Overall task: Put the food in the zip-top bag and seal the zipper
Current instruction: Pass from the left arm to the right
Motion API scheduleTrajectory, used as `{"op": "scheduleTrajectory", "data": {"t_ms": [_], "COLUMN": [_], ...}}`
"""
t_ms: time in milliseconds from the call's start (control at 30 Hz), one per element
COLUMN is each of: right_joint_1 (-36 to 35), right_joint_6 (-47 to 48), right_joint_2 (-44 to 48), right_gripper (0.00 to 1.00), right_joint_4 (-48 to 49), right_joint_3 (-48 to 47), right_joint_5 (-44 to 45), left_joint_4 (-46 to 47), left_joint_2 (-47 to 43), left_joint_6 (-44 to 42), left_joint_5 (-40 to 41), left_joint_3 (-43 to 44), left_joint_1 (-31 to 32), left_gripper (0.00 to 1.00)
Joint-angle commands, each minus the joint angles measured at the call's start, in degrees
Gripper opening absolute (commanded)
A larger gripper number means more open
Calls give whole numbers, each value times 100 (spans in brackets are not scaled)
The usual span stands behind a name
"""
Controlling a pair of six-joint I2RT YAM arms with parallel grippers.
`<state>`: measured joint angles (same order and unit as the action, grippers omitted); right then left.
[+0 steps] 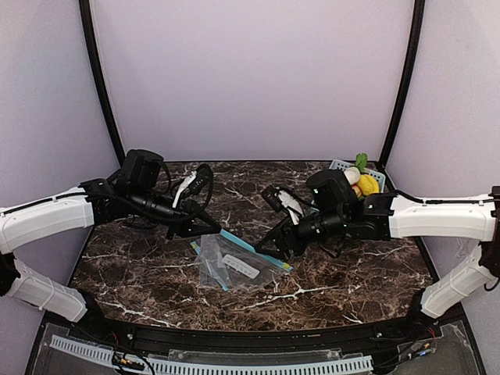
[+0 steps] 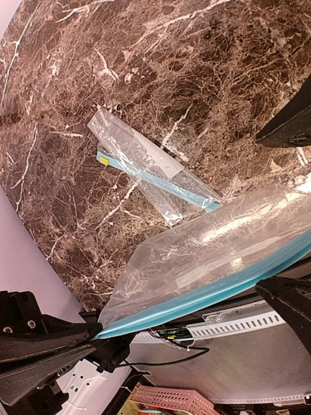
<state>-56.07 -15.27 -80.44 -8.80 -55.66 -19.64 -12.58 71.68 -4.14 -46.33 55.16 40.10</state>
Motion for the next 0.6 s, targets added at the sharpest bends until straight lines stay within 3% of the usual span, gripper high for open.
{"op": "scheduleTrajectory", "data": {"t_ms": [0, 567], "right_joint_1": [44, 70], "right_joint_6": [59, 114], "right_joint_2": [-70, 95], "right_gripper": [66, 66], "right_joint_4": [170, 235], "right_joint_3": [-121, -190], "right_joint_5": [38, 70], "left_joint_4": [-131, -142], "left_joint_2": [0, -4], "left_joint_6": [-83, -79], "left_joint_5": [-105, -105], "left_joint_3": [127, 129], "left_joint_1": [33, 29], "left_gripper": [1, 1]}}
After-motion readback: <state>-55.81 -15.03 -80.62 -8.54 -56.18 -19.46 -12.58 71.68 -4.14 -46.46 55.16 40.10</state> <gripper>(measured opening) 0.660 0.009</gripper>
